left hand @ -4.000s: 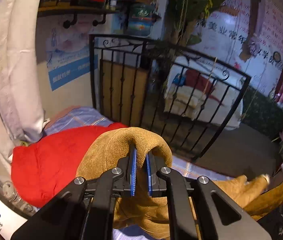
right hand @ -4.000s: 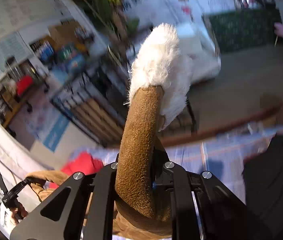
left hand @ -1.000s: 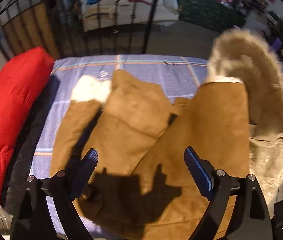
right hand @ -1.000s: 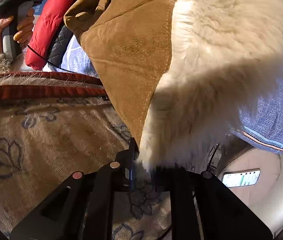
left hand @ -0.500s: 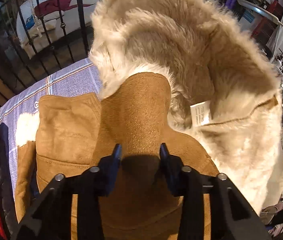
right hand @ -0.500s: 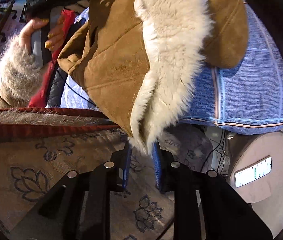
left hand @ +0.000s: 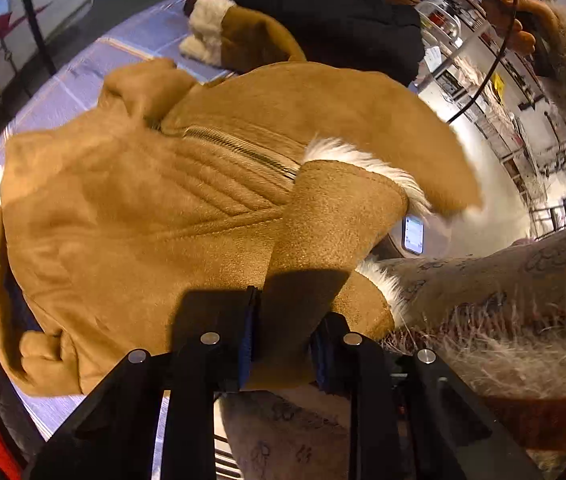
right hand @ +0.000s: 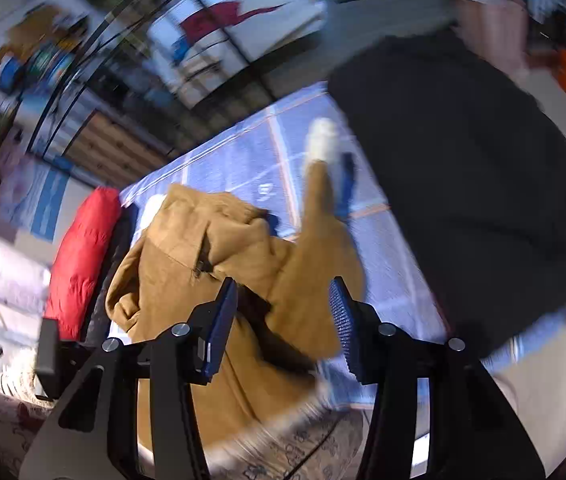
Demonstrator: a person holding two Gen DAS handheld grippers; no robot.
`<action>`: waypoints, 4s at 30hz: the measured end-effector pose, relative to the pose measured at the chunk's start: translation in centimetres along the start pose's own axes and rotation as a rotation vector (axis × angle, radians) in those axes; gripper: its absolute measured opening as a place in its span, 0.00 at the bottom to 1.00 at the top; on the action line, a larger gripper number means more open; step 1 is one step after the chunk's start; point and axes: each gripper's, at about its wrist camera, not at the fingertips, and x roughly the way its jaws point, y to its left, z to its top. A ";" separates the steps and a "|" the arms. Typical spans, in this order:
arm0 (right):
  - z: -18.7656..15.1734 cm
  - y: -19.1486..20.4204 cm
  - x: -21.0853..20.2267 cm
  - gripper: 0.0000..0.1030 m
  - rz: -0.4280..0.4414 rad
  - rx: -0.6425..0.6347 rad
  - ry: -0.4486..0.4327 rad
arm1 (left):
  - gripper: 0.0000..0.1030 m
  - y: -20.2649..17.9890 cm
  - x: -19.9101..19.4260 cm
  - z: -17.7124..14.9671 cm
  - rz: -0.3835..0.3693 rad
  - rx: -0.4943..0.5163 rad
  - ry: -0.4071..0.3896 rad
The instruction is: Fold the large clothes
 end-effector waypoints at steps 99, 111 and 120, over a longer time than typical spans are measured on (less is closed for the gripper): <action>4.4 0.7 14.5 0.06 -0.006 -0.077 -0.088 | 0.54 17.0 -7.0 10.0 0.435 -0.528 -0.485; 2.0 -1.7 16.7 0.06 -0.012 -0.037 -0.014 | 0.85 12.8 -4.5 0.7 0.488 -0.539 -0.337; 2.1 -1.9 17.4 0.06 -0.002 -0.038 0.020 | 0.85 19.5 0.7 -7.7 0.254 -0.942 -0.267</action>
